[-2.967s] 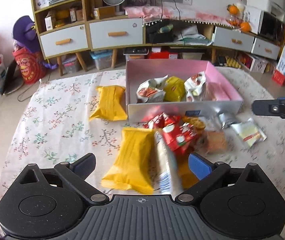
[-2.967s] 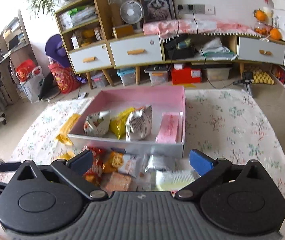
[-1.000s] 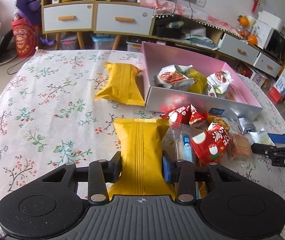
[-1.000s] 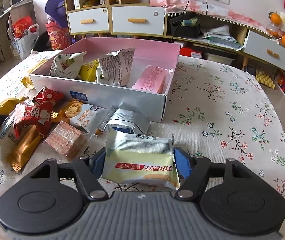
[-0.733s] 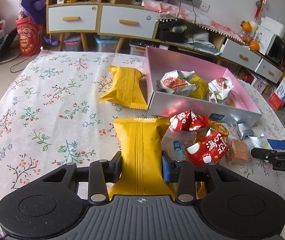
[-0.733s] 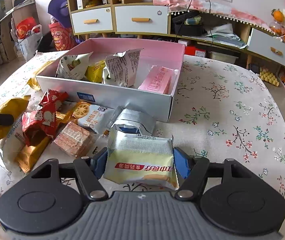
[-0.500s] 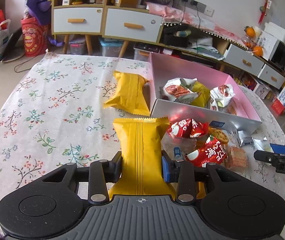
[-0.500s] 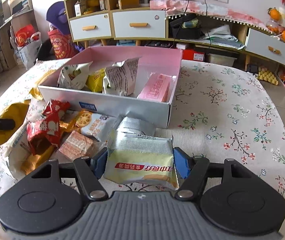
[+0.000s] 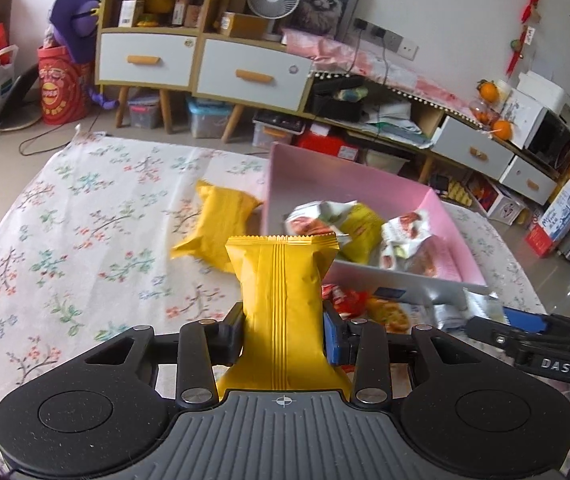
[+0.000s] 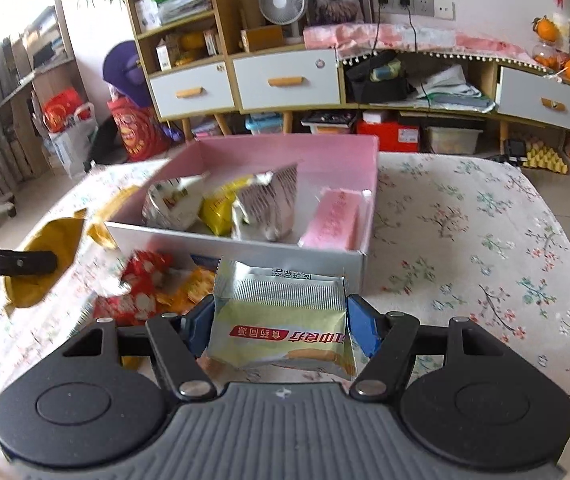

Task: Organize snacks
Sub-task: 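Carry both packs over the pink box and open both tools to drop them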

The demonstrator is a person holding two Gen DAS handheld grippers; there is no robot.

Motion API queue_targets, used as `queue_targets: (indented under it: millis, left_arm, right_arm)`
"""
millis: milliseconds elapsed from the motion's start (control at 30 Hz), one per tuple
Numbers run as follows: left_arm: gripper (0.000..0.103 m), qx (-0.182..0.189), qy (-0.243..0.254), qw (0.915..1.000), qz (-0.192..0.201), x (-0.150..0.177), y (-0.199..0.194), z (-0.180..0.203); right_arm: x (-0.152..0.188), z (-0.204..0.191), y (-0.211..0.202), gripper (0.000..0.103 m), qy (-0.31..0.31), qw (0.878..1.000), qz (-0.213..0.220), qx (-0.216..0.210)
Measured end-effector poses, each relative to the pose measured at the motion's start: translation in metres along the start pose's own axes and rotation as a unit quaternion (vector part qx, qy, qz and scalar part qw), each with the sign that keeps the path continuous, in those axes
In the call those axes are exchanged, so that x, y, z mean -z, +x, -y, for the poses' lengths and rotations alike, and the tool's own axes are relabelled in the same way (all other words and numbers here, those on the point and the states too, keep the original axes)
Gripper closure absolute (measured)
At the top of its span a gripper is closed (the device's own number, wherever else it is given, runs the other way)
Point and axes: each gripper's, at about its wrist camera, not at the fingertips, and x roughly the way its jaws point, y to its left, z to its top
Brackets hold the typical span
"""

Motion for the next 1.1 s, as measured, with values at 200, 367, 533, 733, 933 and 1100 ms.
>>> queue_targets:
  millis: [200,367,533,733,933,1100]
  left_arm:
    - [0.068,0.012,0.006,0.9999,0.001,-0.008,0.009,0.024]
    - [0.068,0.009,0.004,1.0000,0.002,-0.019,0.025,0.039]
    - [0.068,0.016,0.000,0.9998,0.014,-0.042,0.037,0.046]
    - [0.068,0.004,0.013,0.9997,0.022,-0.073,0.067,0.042]
    - [0.068,0.007,0.019,0.9992,0.035,-0.098,0.101,0.040]
    - [0.068,-0.004,0.022,0.9996,0.018,-0.103,0.134,0.037]
  right_arm:
    - [-0.014,-0.004,0.004,0.038,0.034,0.999,0.017,-0.009]
    - [-0.026,-0.004,0.011,0.038,0.073,0.997,0.036,-0.008]
    - [-0.039,-0.003,0.017,0.037,0.081,0.995,0.055,0.006]
    - [-0.059,0.012,0.029,0.037,0.094,0.993,0.072,0.019]
    - [-0.074,0.032,0.057,0.037,0.103,0.992,0.064,0.039]
    - [-0.078,0.033,0.076,0.037,0.099,0.993,0.054,0.047]
